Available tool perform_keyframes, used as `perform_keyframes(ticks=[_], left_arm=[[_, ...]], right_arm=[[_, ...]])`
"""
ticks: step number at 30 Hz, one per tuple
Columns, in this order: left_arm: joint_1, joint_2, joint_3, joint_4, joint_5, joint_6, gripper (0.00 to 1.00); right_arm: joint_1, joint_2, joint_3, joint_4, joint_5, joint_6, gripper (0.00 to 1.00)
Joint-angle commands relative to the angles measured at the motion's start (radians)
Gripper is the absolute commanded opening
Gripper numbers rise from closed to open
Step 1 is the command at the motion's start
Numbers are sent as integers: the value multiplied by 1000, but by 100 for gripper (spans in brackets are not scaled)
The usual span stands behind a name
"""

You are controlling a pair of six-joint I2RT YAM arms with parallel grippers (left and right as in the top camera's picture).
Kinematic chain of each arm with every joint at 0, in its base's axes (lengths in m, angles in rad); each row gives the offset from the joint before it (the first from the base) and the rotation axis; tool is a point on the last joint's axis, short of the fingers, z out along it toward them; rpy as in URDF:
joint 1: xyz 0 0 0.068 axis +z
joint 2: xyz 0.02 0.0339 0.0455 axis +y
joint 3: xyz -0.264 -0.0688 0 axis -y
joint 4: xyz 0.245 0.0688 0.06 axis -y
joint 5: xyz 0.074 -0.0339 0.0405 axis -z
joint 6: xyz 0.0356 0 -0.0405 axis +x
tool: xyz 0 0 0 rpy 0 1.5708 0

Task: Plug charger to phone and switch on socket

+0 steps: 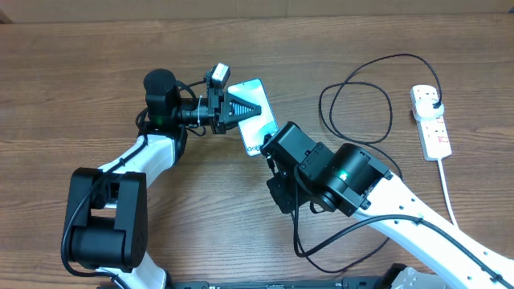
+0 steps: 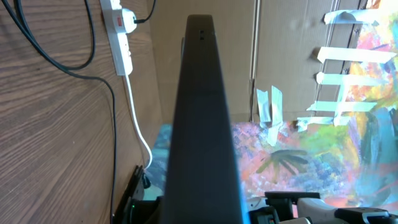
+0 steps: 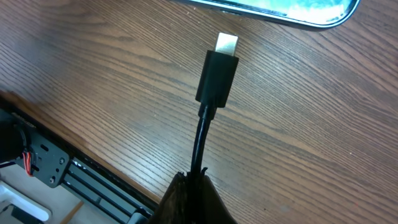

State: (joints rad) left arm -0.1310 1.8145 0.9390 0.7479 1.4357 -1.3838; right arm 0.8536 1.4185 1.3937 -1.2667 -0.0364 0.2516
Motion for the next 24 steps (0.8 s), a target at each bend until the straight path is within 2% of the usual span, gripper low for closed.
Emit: perform_keyframes(ticks=[1,15,24], left_arm=[[-6,-1,27,8,-3,27,4],[-7,-1,27,7,-3,2,4],[-7,-1,27,8,-3,-91,4]], right_arm=[[5,-3,-2,16,13,11,4],[5,-3,-2,35,9,37,4],[5,-3,-2,35,9,37,4]])
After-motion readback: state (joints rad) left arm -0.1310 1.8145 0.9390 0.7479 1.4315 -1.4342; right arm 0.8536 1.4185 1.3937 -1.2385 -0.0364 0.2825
